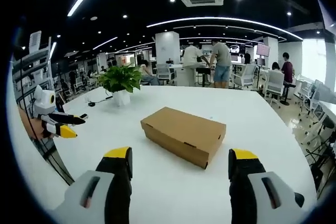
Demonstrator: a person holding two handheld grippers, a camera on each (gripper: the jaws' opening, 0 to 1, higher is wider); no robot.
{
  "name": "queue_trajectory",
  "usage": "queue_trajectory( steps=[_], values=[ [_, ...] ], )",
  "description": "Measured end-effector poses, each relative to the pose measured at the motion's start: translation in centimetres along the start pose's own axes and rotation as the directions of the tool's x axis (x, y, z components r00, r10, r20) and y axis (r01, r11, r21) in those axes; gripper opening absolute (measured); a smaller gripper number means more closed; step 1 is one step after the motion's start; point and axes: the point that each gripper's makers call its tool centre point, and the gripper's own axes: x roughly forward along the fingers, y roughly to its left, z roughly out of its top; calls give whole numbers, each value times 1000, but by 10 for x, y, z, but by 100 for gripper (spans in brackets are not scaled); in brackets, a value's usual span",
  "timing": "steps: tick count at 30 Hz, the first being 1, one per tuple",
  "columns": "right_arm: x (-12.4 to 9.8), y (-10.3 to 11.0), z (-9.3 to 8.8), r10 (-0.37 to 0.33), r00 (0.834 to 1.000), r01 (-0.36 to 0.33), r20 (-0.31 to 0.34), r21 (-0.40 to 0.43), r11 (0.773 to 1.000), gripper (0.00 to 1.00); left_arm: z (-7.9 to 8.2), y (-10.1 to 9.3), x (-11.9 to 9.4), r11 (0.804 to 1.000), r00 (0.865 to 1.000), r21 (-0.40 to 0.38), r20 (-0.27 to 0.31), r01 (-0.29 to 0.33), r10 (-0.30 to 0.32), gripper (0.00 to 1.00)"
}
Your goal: Operate the shoe box by opening the lid, removing the specified soft item, and placing it in the target area until the item is outside and the box remains undamaged.
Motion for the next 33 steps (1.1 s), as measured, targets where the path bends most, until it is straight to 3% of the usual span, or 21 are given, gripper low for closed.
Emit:
queue_trajectory(
  steps=[11,17,22,25,33],
  values=[
    [-1,-1,-3,-27,1000,25,-14,-94,995,84,1,7,-1,1000,1000,18,0,-21,21,83],
    [-7,-2,-10,-53,998,52,-23,-53,997,83,0,13,-4,999,1000,30,-5,-15,15,80],
    [-6,3,-4,-44,999,44,18,-24,999,81,-5,11,-5,1000,1000,30,-8,-8,8,82],
    [-4,7,-7,-31,999,31,-17,20,999,81,-6,10,-5,1000,1000,23,0,-4,4,83],
    [-4,7,-4,-41,999,41,-4,41,998,82,-7,4,-3,1000,1000,13,5,16,-16,84]
  ],
)
